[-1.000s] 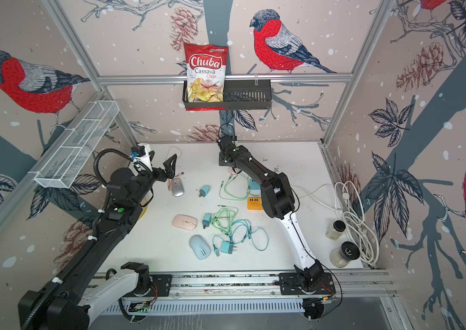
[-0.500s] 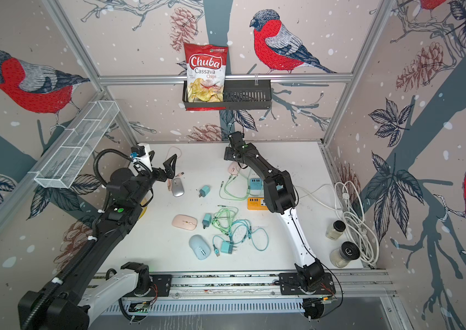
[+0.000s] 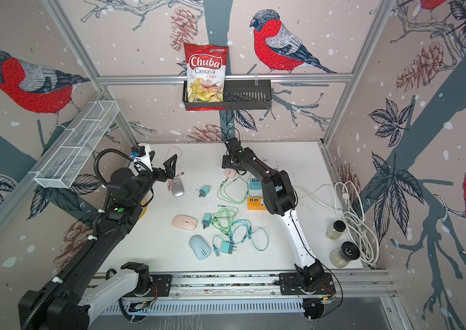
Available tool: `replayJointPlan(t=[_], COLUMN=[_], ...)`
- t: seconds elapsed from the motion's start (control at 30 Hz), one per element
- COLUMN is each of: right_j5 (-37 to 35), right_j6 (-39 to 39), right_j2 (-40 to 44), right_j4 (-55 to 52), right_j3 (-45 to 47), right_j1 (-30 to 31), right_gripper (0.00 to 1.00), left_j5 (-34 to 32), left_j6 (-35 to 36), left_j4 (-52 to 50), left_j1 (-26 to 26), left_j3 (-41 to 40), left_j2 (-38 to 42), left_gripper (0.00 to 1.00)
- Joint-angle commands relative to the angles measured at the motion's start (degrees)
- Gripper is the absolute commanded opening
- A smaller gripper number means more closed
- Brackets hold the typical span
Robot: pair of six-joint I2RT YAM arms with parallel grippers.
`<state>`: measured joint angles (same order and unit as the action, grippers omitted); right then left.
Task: Unplug the wireless mouse
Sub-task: Pick up the mouse from the center of the board.
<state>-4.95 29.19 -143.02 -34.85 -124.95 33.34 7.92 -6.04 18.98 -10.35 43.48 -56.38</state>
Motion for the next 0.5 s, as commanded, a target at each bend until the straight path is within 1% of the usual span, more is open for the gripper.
replayJointPlan(t=[0.0, 0.1, 0.3, 0.47], right_j5=[-2.0, -2.9, -6.4, -6.9], right_j6=[1.5, 1.9, 4.7, 5.7], right_j2=[1.7, 1.7, -1.7, -2.5], right_j4=[-2.0, -1.5, -5.2, -5.4], right_j3=[1.9, 2.2, -3.5, -3.5], right_j1=[0.8, 1.6, 2.8, 4.2], right_gripper=[0.88, 0.88, 0.87, 0.77], left_j5=[0.9, 0.9, 0.9, 0.8], left_j6=[-1.1, -1.2, -1.2, -1.1], left_j4=[4.2, 4.2, 4.3, 4.2], left_j1=[0.1, 0.1, 0.1, 0.1], left_j3=[-0.2, -0.2, -0.2, -0.2], left_j2=[0.2, 0.1, 0.3, 0.6], left_gripper=[0.98, 0.98, 0.98, 0.98])
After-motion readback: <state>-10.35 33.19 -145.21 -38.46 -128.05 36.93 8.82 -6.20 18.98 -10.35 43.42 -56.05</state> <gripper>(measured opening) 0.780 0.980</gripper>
